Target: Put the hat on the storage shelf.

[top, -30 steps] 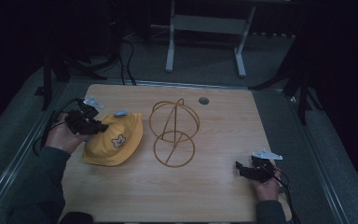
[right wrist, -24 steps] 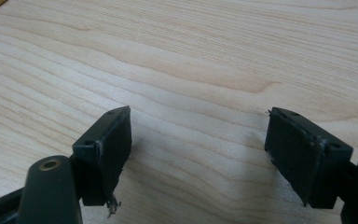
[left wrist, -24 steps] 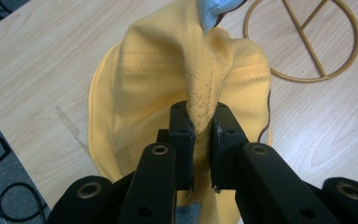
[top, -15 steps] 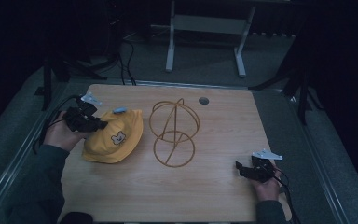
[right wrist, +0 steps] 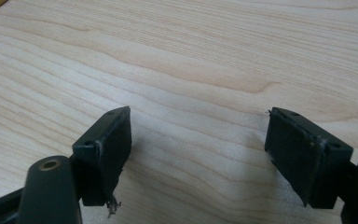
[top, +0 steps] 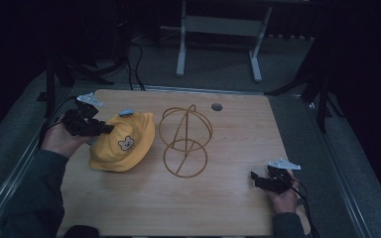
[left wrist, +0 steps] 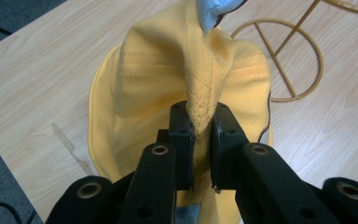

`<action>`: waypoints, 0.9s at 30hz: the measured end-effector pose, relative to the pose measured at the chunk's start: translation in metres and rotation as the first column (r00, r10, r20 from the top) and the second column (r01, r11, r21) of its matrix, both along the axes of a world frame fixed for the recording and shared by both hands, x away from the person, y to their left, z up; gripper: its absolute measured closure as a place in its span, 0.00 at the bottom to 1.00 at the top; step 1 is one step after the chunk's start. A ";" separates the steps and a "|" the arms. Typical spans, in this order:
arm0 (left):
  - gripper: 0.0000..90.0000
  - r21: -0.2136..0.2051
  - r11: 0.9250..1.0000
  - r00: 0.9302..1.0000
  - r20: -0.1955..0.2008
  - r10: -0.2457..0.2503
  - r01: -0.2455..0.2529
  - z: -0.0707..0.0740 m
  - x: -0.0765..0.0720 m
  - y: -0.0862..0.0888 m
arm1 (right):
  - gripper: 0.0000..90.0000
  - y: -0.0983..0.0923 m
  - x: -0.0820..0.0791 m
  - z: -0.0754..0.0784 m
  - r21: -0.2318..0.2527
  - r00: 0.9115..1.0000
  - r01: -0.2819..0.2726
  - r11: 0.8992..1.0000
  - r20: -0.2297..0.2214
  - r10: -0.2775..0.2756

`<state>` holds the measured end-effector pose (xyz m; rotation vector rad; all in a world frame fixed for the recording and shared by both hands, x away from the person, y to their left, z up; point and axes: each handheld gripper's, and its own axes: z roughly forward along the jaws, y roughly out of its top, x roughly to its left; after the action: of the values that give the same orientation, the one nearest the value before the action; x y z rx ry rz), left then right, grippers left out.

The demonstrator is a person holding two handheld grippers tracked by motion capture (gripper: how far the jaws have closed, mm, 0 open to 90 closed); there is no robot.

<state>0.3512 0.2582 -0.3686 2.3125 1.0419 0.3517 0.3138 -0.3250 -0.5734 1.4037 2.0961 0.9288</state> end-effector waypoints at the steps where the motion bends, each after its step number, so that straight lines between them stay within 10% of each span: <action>1: 0.90 -0.001 1.000 1.000 0.002 -0.002 0.002 0.001 0.000 0.000 | 0.25 0.000 0.000 0.000 0.000 1.000 0.000 1.000 0.000 0.000; 27: 0.90 -0.065 0.995 0.997 0.033 -0.072 0.074 0.029 0.010 0.003 | 0.25 0.000 0.001 0.000 0.006 1.000 0.003 1.000 -0.002 -0.003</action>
<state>0.3608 0.2611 -0.3395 2.2719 0.9377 0.3177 0.3144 -0.3251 -0.5733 1.4103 2.0940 0.9334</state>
